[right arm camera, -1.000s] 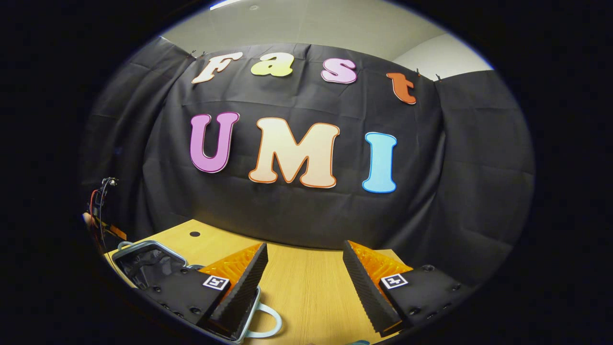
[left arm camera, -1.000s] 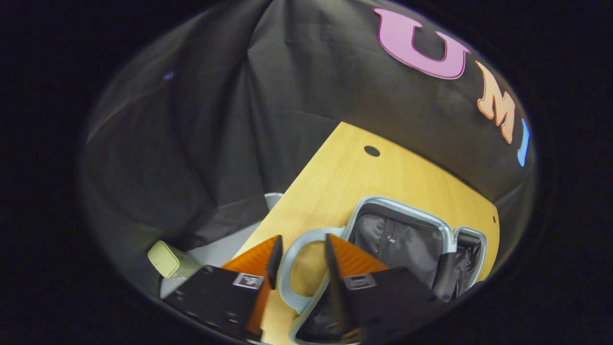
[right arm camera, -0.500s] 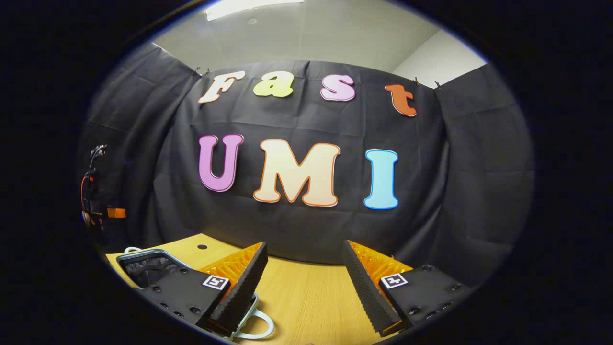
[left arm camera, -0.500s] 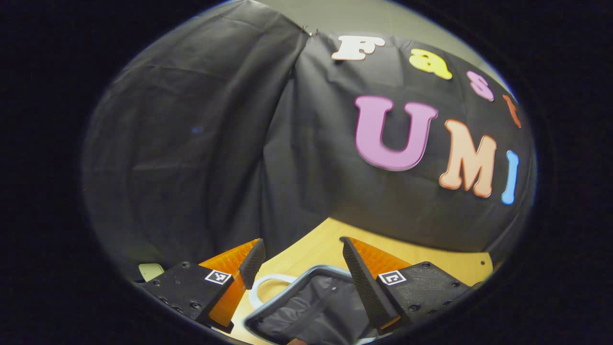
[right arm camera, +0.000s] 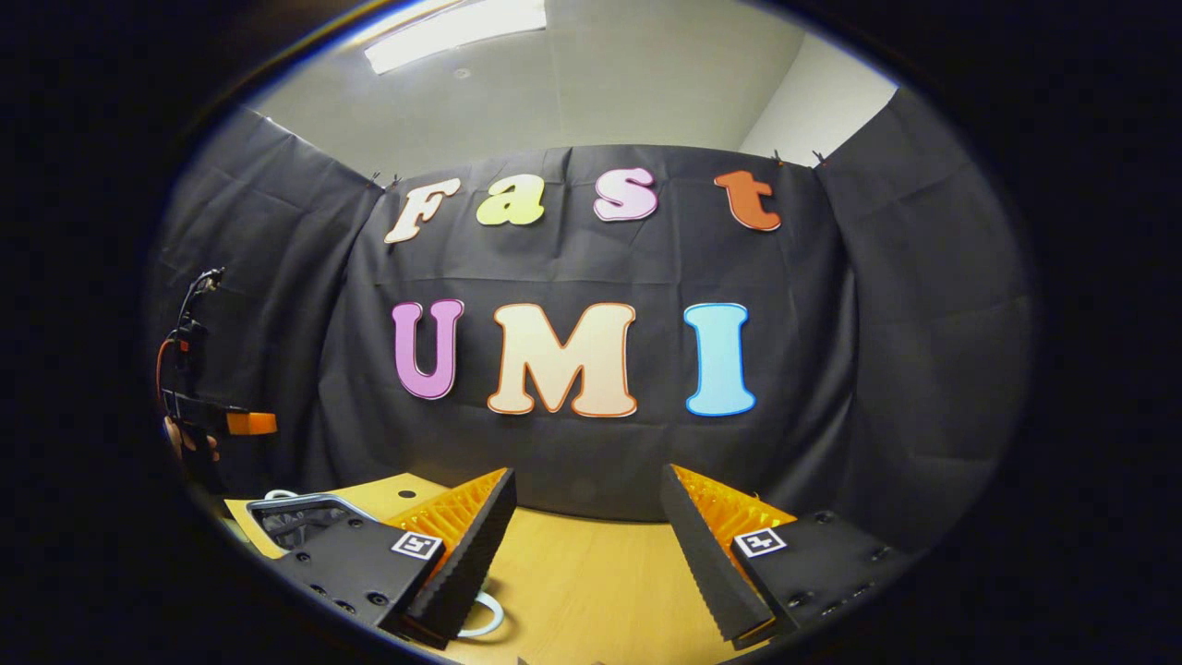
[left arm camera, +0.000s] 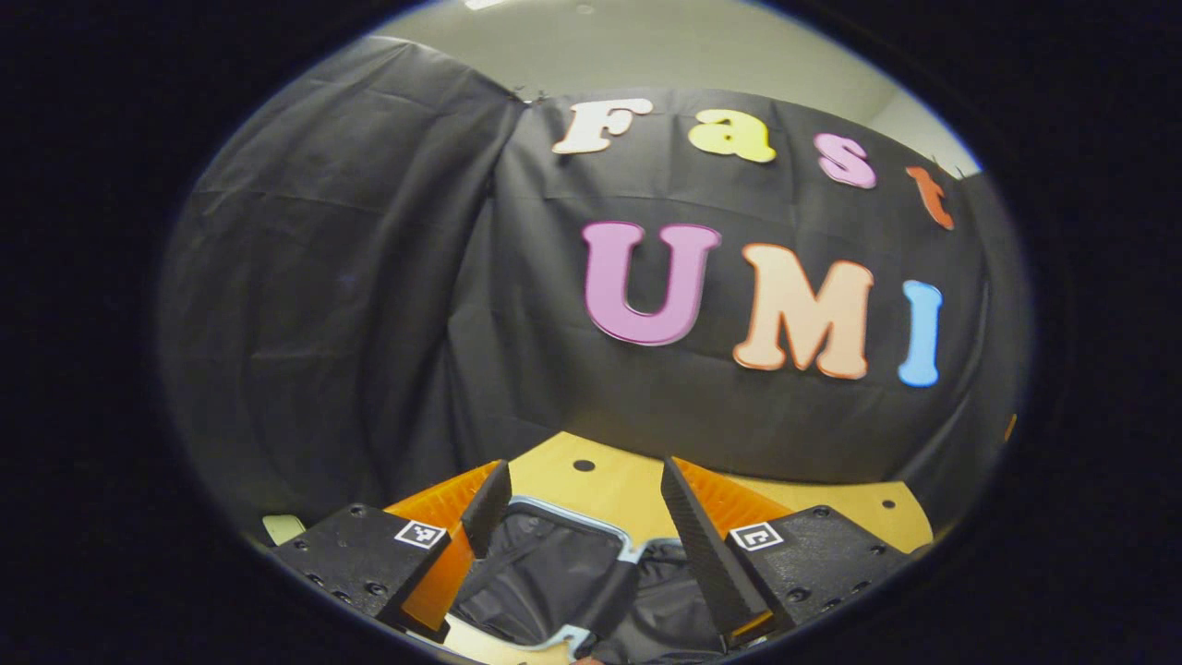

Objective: First open the suitcase, pack the skin care products into it, and then close the suitcase.

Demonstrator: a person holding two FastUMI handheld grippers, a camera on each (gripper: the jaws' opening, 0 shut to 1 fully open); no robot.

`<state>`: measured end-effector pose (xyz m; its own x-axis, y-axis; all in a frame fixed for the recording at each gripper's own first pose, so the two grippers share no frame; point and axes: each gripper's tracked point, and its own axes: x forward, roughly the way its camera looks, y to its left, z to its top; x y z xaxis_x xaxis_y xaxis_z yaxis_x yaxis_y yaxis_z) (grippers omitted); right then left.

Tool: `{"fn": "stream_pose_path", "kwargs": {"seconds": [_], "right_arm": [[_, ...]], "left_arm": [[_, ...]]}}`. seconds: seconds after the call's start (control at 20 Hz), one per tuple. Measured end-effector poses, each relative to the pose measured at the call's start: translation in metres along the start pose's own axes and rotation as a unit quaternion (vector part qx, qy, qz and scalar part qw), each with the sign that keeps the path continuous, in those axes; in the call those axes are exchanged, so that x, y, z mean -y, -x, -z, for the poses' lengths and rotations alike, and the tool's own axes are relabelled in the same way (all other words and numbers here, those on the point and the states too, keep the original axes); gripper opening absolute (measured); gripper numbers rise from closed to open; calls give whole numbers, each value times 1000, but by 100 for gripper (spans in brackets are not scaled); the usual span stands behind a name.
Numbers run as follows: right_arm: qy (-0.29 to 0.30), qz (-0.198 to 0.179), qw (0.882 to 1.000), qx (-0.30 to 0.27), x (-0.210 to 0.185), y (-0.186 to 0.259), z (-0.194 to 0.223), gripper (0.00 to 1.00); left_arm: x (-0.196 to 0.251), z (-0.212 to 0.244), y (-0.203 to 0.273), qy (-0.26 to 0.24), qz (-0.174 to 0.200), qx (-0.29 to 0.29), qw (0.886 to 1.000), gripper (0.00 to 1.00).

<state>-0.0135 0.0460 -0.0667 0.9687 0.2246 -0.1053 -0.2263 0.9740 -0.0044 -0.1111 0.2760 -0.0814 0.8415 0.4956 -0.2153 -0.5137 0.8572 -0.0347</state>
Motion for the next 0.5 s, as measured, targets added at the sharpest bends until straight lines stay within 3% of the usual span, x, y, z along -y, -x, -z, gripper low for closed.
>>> {"fn": "stream_pose_path", "kwargs": {"seconds": [0.5], "right_arm": [[-4,15,1000,-6,60,32,11,100]], "left_arm": [[160,58,60,-35,116,-54,991,94]]}}
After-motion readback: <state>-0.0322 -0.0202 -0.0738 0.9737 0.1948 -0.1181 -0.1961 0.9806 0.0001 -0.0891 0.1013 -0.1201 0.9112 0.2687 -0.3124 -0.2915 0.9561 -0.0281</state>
